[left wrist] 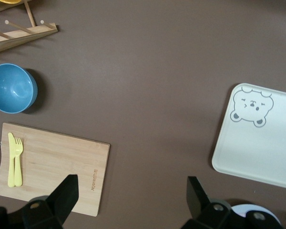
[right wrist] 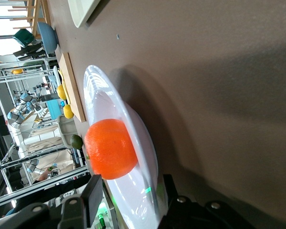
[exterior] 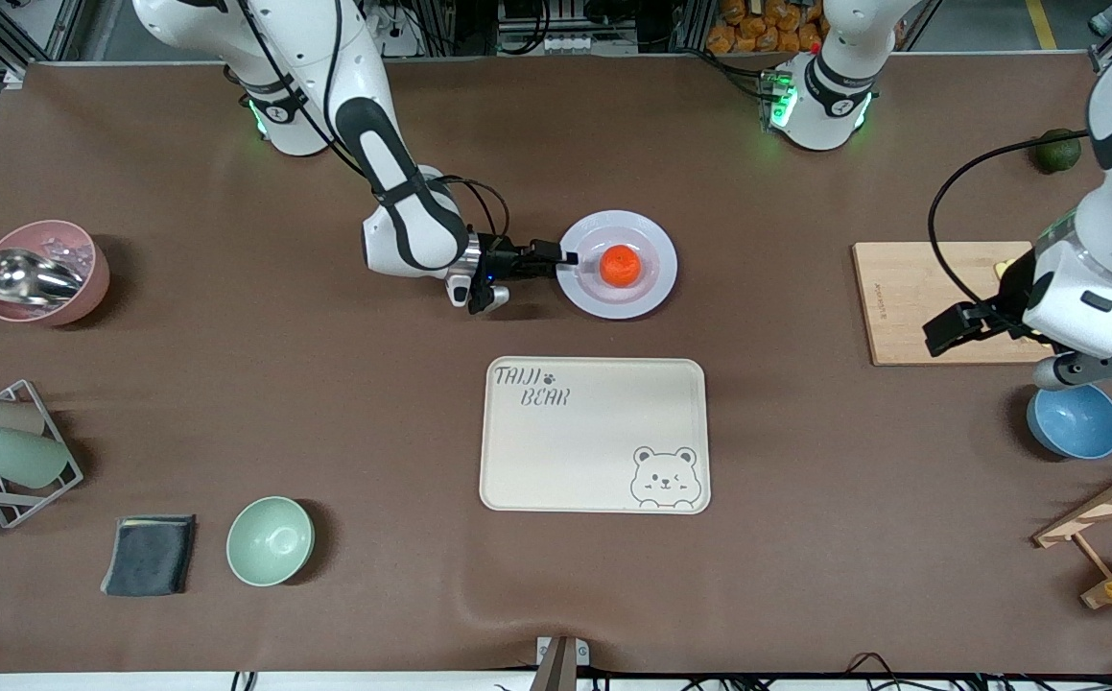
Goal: Place orange and plate with both arms
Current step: 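Raise the left gripper back toward the cutting board, then slide the plate with the right gripper onto the bear tray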
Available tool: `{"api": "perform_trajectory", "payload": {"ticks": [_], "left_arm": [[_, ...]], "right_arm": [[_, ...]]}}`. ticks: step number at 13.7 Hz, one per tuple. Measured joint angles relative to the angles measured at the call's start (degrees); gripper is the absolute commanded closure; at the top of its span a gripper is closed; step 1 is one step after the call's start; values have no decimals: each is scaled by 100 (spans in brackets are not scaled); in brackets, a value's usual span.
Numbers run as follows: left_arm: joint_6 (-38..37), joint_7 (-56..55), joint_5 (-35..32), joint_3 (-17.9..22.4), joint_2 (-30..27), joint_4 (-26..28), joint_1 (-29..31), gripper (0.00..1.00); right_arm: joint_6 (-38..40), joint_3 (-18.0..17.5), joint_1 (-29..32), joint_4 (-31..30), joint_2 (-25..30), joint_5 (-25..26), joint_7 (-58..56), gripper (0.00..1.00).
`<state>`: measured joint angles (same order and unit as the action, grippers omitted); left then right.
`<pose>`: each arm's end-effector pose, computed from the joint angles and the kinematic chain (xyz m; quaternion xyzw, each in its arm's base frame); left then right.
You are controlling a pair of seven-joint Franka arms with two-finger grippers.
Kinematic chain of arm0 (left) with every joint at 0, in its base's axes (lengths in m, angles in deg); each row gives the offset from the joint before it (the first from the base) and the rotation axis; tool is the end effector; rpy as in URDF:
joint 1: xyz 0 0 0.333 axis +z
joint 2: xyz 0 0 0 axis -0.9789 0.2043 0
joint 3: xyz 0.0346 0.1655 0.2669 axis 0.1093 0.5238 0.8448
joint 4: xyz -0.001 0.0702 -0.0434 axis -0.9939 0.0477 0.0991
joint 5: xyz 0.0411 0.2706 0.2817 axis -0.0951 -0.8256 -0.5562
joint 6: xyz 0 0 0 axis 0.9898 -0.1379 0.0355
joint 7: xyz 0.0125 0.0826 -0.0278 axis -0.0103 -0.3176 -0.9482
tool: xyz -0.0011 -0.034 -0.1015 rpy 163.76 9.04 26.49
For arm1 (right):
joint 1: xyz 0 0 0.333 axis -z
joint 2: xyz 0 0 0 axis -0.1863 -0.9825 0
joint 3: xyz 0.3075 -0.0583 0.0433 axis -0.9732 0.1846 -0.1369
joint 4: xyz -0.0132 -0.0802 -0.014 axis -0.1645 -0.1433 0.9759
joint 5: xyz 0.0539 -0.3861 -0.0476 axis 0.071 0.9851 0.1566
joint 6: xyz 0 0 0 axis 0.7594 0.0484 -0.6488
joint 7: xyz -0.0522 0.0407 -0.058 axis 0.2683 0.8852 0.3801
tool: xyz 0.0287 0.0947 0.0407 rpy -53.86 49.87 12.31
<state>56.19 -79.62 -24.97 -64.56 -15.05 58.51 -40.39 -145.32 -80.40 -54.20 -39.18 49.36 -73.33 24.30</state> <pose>0.6181 -0.0723 0.5751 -0.9960 -0.0874 -0.0137 0.0112 0.3646 0.3897 0.1153 -0.8446 0.0304 0.0914 0.5266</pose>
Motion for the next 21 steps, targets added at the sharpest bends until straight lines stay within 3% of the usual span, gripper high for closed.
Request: {"api": "perform_trajectory", "payload": {"ticks": [2, 4, 7, 9, 11, 15, 19, 21], "left_arm": [[-99, 357, 147, 29, -37, -121, 57, 0], [-134, 689, 433, 327, -209, -173, 13, 0], [-148, 1442, 1019, 1645, -635, -177, -731, 0], [-178, 1602, 1159, 2670, -890, -177, -1575, 0], [-195, 1672, 1354, 3344, -1044, -175, -2155, 0], [-385, 1720, 1518, 3807, -1208, -51, -2578, 0], [-389, 1720, 1541, 4550, -1253, 34, -3376, 0], [-381, 1720, 1556, 4697, -1267, 64, -3543, 0]], "right_arm": [[0, 0, -13, 38, -60, -14, -15, 62], [1, 0, -17, 42, -72, -25, -16, 69], [3, -3, -74, 43, -80, -121, -19, 100], [44, -3, -118, 54, -80, -153, -28, 100], [74, 2, -118, 73, -79, -160, -33, 100], [474, 46, -102, 147, -55, -367, -32, 100], [858, 87, 13, 219, -13, -576, -32, 100], [865, 95, 123, 301, 33, -648, -25, 100]]}}
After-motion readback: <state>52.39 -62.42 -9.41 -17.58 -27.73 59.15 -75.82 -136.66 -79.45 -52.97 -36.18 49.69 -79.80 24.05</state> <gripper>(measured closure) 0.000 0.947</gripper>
